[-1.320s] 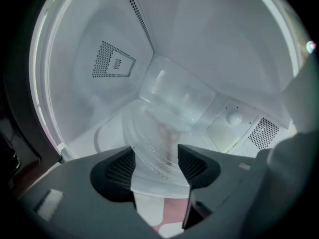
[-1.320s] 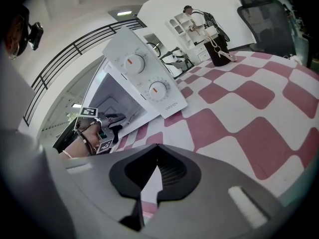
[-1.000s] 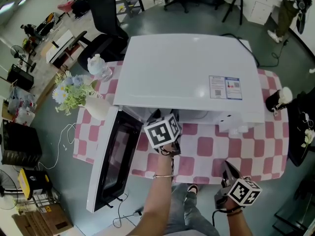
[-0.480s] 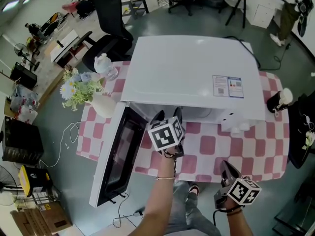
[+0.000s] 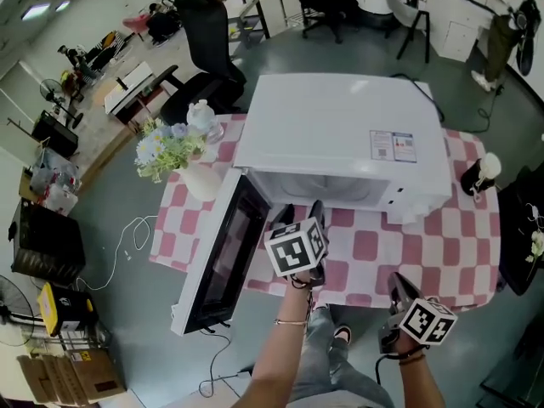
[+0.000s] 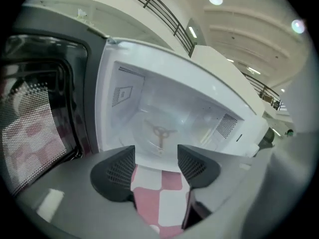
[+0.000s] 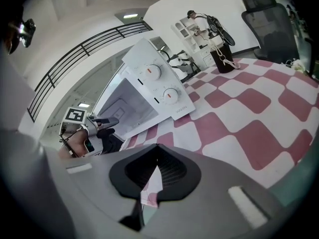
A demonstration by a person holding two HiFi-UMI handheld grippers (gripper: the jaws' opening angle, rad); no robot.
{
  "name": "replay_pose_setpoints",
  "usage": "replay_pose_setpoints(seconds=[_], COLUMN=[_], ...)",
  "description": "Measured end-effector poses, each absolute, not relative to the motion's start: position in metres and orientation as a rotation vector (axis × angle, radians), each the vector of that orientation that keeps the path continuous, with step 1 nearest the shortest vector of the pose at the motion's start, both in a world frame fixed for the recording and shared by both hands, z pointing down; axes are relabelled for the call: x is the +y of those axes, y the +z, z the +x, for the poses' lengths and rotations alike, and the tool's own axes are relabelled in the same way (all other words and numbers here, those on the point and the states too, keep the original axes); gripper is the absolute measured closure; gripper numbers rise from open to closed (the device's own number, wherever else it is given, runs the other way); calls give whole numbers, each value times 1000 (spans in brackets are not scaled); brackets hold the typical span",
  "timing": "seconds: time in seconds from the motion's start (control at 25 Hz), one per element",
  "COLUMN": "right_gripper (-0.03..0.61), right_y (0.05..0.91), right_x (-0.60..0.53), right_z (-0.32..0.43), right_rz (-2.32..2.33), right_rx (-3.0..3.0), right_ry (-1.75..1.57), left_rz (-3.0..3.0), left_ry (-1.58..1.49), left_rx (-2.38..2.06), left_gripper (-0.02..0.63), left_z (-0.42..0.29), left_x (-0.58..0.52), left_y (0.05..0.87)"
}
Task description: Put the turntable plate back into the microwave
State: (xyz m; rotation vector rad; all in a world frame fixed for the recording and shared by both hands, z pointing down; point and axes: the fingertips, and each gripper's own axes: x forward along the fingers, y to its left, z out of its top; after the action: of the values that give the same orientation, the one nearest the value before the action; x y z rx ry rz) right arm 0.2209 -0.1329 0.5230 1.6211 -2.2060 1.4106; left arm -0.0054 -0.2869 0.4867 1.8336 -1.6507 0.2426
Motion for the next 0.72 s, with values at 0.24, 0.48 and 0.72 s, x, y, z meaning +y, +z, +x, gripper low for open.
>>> replay_pose_setpoints(seconds=[0.24,0.48,0.72], right_gripper=[569,568,569], right_y=[494,454,419], right_x=[-133,-134,-137], right_z=[216,206,198], right_rz=[1623,1595,1551], right_rx=[-2282,-2381,-2472], right_ry=[1354,1230,1074], left_rz=[1868,1895,2018], left_ry=[236,257,204], left_rx=[-1694,-1781,-1769], left_gripper=[442,600,614], left_z=[-4,-11,-2], left_x=[-249,-206,-168], left_y=[448,411,374])
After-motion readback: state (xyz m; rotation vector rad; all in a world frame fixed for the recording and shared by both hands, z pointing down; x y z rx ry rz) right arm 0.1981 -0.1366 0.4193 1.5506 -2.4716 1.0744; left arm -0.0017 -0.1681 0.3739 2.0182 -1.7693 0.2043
